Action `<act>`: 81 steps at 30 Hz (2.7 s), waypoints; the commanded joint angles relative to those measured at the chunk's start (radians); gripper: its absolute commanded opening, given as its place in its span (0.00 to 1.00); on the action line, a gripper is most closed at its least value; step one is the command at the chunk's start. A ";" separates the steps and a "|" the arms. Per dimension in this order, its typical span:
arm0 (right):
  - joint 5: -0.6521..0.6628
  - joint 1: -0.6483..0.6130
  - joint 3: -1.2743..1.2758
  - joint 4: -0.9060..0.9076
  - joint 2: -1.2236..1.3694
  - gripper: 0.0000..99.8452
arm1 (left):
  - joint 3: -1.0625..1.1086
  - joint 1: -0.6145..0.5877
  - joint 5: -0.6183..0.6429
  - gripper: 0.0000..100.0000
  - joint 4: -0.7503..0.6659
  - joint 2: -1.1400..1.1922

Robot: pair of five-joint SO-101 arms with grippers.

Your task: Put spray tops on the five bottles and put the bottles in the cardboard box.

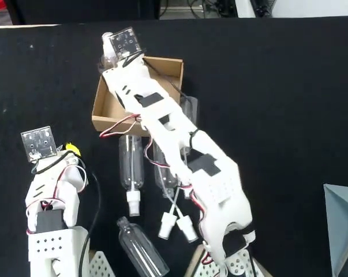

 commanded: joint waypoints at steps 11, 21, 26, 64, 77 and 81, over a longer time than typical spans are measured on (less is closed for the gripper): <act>-0.005 0.049 -0.124 -0.020 0.042 0.07 | -0.018 -0.013 -0.009 0.03 0.002 -0.014; -0.011 0.044 -0.125 0.049 0.045 0.17 | -0.018 -0.013 -0.009 0.03 0.000 -0.014; -0.011 0.043 -0.124 0.051 0.047 0.20 | -0.018 -0.013 -0.009 0.03 0.000 -0.014; -0.005 0.046 -0.156 0.425 -0.070 0.29 | -0.019 -0.015 -0.009 0.03 0.000 -0.014; -0.009 0.041 -0.160 0.723 -0.222 0.29 | -0.021 -0.015 -0.009 0.03 0.000 -0.014; -0.005 0.041 -0.163 0.829 -0.271 0.29 | -0.021 -0.015 -0.009 0.03 0.000 -0.014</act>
